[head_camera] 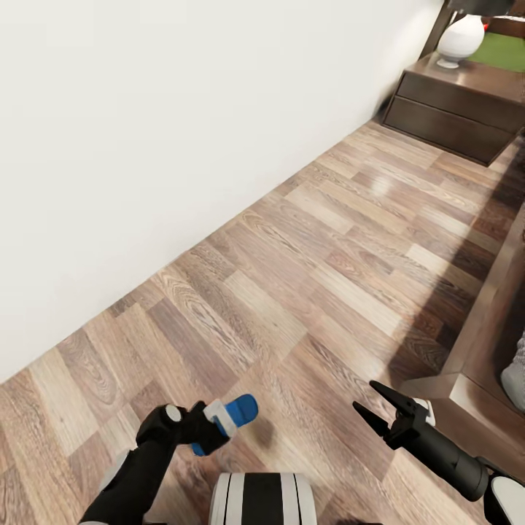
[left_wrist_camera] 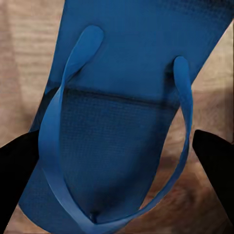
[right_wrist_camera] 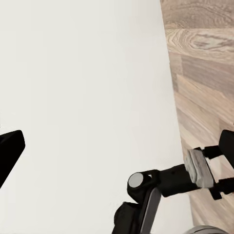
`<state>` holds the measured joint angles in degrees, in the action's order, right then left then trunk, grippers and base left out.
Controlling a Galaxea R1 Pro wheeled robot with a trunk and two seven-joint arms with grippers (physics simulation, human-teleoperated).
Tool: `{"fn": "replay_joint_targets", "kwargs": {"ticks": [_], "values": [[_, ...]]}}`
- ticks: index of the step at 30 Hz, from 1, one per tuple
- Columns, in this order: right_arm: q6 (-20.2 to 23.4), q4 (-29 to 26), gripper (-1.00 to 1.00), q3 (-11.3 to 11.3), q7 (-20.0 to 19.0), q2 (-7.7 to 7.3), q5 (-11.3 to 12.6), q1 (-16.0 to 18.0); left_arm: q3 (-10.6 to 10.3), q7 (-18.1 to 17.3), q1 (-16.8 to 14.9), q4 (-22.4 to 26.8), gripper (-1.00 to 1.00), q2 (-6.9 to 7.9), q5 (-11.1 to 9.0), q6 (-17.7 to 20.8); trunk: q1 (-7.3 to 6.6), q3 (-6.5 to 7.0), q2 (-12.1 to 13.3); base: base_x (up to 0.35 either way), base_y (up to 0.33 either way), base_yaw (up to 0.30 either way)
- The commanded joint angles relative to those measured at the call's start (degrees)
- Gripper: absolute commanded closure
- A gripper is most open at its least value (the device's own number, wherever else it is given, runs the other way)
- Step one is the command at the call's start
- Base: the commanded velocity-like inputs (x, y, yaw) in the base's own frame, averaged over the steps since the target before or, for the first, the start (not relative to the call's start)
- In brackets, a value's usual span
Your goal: In the bedroom, move the book from the bed onto either nightstand, and place the two sandals side by side next to the bed.
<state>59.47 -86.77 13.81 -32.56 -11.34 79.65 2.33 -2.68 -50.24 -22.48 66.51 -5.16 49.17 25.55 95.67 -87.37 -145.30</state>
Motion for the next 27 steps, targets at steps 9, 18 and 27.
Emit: {"fn": "replay_joint_targets", "kwargs": {"ticks": [9, 18, 27], "values": [[0.14, 0.08, -1.0, -0.01, -0.14, 0.01, -0.79, 0.04, 8.0, -1.63, 0.22, 0.29, 1.0, 0.12, -20.39, -0.4, -0.03, 0.19, 0.0, 0.0, 0.0, 0.0], [0.15, 0.18, -1.0, -0.01, -0.12, -0.07, -1.02, 0.03, 11.74, -2.79, 0.39, 0.7, 1.0, 0.04, -25.84, -0.1, -0.06, 0.42, 0.02, 0.0, 0.0, 0.0], [0.19, 0.13, -1.0, -0.01, -0.18, -0.06, -11.16, 0.04, 16.98, -3.09, 0.42, 0.9, 1.0, 0.46, -29.0, 3.03, -0.29, 2.41, 0.14, 0.0, 0.0, 0.0]]}}
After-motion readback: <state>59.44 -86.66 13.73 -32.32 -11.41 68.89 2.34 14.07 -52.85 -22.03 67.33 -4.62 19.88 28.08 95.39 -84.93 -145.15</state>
